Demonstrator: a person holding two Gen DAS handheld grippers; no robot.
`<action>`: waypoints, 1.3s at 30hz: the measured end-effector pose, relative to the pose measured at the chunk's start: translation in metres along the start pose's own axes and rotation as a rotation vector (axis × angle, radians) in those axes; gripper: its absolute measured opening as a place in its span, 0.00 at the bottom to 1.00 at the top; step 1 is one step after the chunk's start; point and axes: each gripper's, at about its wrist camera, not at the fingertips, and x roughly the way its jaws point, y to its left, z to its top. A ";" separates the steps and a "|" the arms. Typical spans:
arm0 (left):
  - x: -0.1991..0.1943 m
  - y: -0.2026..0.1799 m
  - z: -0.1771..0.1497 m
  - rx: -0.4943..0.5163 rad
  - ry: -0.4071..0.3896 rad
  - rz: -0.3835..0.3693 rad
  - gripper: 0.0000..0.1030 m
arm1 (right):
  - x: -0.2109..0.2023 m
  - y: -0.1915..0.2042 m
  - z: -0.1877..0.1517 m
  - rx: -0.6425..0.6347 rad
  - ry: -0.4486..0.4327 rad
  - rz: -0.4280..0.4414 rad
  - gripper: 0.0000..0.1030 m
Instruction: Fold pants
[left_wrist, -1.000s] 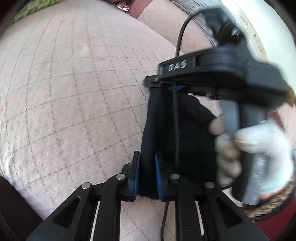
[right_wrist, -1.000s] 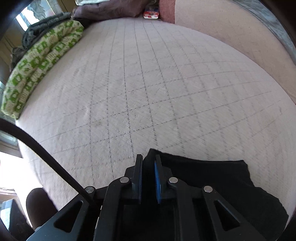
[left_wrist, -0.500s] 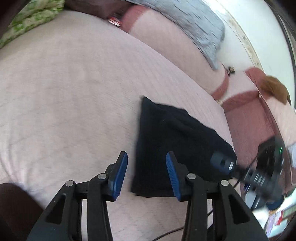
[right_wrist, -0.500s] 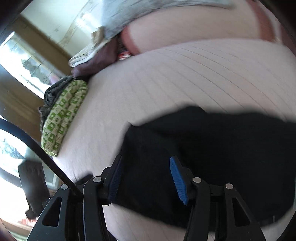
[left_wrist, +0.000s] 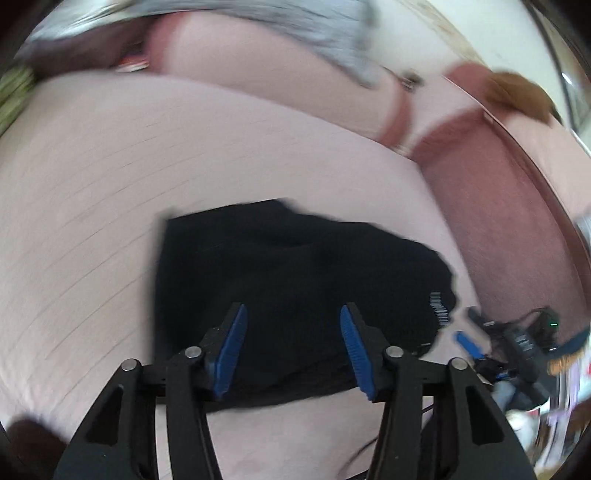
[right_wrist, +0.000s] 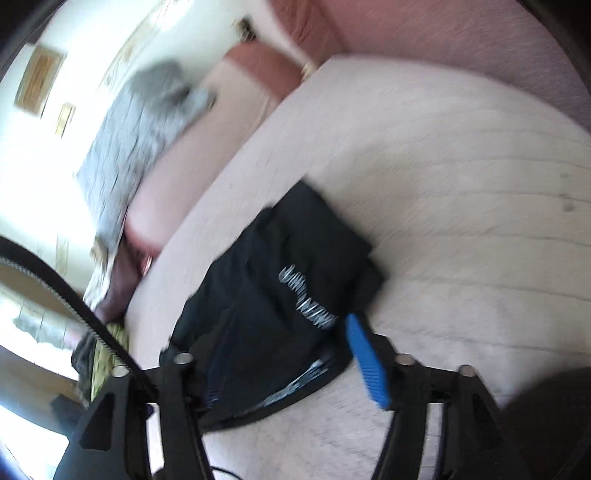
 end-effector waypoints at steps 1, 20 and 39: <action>0.010 -0.016 0.011 0.035 0.026 -0.024 0.53 | 0.002 -0.001 -0.002 -0.005 0.006 -0.013 0.72; 0.228 -0.215 0.063 0.644 0.431 -0.060 0.21 | 0.049 0.000 -0.010 -0.085 -0.002 0.009 0.38; 0.034 -0.004 0.106 0.090 0.069 -0.267 0.17 | 0.042 0.165 -0.058 -0.559 0.063 0.132 0.22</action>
